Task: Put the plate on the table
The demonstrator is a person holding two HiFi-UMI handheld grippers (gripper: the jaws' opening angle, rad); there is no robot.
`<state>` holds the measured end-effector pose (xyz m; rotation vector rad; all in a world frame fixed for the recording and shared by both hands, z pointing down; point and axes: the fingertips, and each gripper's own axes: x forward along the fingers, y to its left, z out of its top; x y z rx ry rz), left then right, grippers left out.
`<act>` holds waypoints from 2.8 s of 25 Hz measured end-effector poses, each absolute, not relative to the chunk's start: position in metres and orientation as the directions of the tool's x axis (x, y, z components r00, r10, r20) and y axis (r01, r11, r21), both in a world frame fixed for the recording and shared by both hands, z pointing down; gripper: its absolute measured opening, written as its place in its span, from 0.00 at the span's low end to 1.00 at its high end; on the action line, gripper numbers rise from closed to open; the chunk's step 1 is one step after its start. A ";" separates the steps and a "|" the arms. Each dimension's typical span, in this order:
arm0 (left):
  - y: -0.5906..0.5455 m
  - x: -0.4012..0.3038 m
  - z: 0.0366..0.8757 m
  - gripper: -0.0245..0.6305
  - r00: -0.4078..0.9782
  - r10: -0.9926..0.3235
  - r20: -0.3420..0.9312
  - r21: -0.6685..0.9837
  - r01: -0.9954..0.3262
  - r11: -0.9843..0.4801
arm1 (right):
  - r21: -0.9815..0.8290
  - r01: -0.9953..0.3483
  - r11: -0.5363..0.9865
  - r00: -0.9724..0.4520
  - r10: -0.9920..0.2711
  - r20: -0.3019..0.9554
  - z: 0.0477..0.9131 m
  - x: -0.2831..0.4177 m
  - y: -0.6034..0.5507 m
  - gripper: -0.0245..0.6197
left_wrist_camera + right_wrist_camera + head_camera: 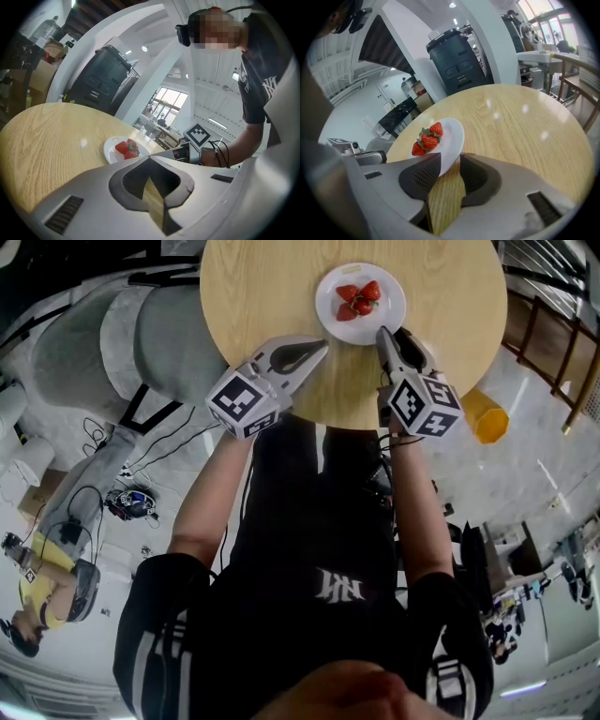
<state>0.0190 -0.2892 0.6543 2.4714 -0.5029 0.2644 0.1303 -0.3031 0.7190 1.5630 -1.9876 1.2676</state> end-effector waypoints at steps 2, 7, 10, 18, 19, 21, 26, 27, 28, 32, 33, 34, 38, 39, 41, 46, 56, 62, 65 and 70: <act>-0.289 0.018 0.653 0.05 0.909 -0.292 0.297 0.517 -0.410 -0.752 | -0.436 -0.900 0.010 -0.346 -0.624 0.700 0.719 0.130 -0.303 0.25; -0.288 0.015 0.652 0.05 0.908 -0.296 0.297 0.518 -0.414 -0.748 | -0.404 -0.914 0.017 -0.324 -0.629 0.707 0.719 0.132 -0.304 0.25; -0.288 0.014 0.652 0.05 0.906 -0.298 0.299 0.521 -0.417 -0.745 | -0.365 -0.930 0.037 -0.305 -0.632 0.712 0.718 0.133 -0.305 0.26; -0.288 0.013 0.652 0.05 0.906 -0.302 0.295 0.525 -0.418 -0.741 | -0.357 -0.933 0.046 -0.299 -0.653 0.696 0.716 0.134 -0.307 0.26; -0.288 0.012 0.653 0.05 0.906 -0.303 0.295 0.525 -0.418 -0.741 | -0.358 -0.933 0.047 -0.300 -0.654 0.695 0.716 0.134 -0.307 0.26; -0.287 0.012 0.653 0.05 0.907 -0.302 0.294 0.523 -0.418 -0.743 | -0.361 -0.931 0.047 -0.301 -0.656 0.692 0.714 0.135 -0.306 0.26; -0.289 0.011 0.643 0.05 0.908 -0.303 0.290 0.505 -0.414 -0.758 | -0.366 -0.928 0.070 -0.314 -0.674 0.668 0.695 0.134 -0.308 0.17; -0.290 0.010 0.638 0.05 0.909 -0.304 0.287 0.496 -0.412 -0.764 | -0.367 -0.927 0.078 -0.318 -0.680 0.660 0.688 0.133 -0.308 0.14; -0.291 0.009 0.631 0.05 0.909 -0.305 0.285 0.488 -0.411 -0.770 | -0.368 -0.926 0.086 -0.323 -0.687 0.652 0.680 0.131 -0.308 0.12; -0.306 0.010 0.593 0.05 0.914 -0.304 0.267 0.425 -0.395 -0.815 | -0.327 -0.931 0.163 -0.338 -0.727 0.598 0.625 0.127 -0.317 0.05; -0.315 0.011 0.580 0.05 0.917 -0.310 0.251 0.399 -0.389 -0.830 | -0.310 -0.931 0.194 -0.345 -0.744 0.572 0.608 0.126 -0.326 0.05; -0.322 0.011 0.567 0.05 0.920 -0.316 0.233 0.376 -0.385 -0.843 | -0.295 -0.928 0.228 -0.359 -0.760 0.542 0.589 0.123 -0.332 0.05; -0.301 0.009 0.525 0.05 0.927 -0.310 0.210 0.364 -0.369 -0.855 | -0.271 -0.896 0.352 -0.441 -0.776 0.450 0.518 0.109 -0.306 0.04; -0.291 0.007 0.516 0.05 0.928 -0.307 0.211 0.369 -0.367 -0.854 | -0.272 -0.887 0.373 -0.459 -0.776 0.433 0.501 0.105 -0.294 0.04; -0.289 0.007 0.495 0.05 0.930 -0.319 0.185 0.367 -0.366 -0.855 | -0.275 -0.876 0.397 -0.479 -0.784 0.394 0.469 0.105 -0.282 0.04; -0.286 0.026 0.433 0.05 0.959 -0.270 0.088 0.294 -0.284 -0.913 | -0.313 -0.825 0.470 -0.547 -0.804 0.235 0.409 0.112 -0.273 0.04; -0.186 0.044 0.365 0.05 0.969 -0.239 0.060 0.203 -0.246 -0.948 | -0.349 -0.616 0.706 -0.744 -0.667 -0.034 0.351 0.123 -0.170 0.04; -0.112 0.049 0.370 0.05 0.961 -0.271 0.049 0.307 -0.273 -0.912 | -0.384 -0.573 0.725 -0.790 -0.612 0.023 0.385 0.130 -0.084 0.04; -0.074 0.052 0.386 0.05 0.957 -0.280 0.078 0.321 -0.290 -0.901 | -0.423 -0.534 0.732 -0.820 -0.570 0.050 0.409 0.126 -0.048 0.04; -0.033 0.044 0.398 0.05 0.953 -0.289 0.086 0.342 -0.301 -0.890 | -0.417 -0.487 0.768 -0.857 -0.512 0.057 0.415 0.109 -0.012 0.04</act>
